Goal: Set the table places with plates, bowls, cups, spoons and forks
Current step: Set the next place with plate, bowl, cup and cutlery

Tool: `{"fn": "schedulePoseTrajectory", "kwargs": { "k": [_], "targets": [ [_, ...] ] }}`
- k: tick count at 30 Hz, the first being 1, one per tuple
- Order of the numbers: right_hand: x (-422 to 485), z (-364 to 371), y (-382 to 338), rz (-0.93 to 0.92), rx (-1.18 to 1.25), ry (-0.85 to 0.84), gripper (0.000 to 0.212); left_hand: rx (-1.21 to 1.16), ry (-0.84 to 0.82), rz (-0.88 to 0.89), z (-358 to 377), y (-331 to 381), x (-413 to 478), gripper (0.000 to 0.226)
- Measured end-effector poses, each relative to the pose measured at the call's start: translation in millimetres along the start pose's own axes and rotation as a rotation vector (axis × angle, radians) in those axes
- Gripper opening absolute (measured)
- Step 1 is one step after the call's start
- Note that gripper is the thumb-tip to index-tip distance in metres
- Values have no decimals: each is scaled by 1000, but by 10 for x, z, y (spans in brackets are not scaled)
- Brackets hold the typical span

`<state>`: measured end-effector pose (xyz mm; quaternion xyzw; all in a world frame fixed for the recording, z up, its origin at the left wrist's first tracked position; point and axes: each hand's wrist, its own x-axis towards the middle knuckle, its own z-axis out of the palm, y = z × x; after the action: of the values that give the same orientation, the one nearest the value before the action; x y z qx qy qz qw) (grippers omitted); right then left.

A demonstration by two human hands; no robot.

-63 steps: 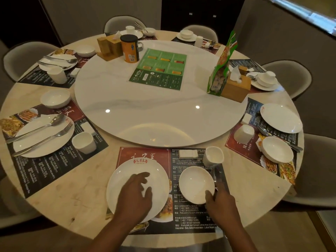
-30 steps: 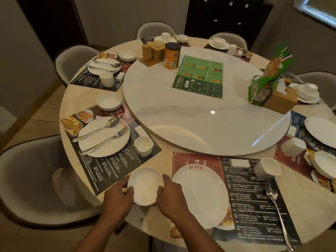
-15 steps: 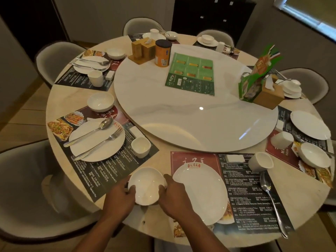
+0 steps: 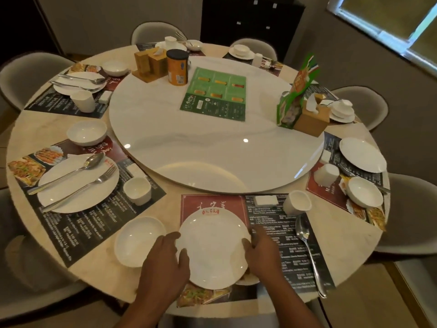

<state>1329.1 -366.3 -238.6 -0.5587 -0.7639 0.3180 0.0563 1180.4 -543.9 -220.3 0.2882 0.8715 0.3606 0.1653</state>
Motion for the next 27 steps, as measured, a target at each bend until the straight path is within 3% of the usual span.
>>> {"fn": "schedulePoseTrajectory", "kwargs": {
  "k": [8,12,27],
  "targets": [
    [173,-222,451,-94,132,-108,38,26,-36,-174,568,245,-155,60],
    [324,-451,754,-104,127,-93,37,-1,-16,-223,865,459,-192,45],
    [443,-613,998,-70,108,-35,40,-30,47,-315,1063,725,-105,45]
  ]
}}
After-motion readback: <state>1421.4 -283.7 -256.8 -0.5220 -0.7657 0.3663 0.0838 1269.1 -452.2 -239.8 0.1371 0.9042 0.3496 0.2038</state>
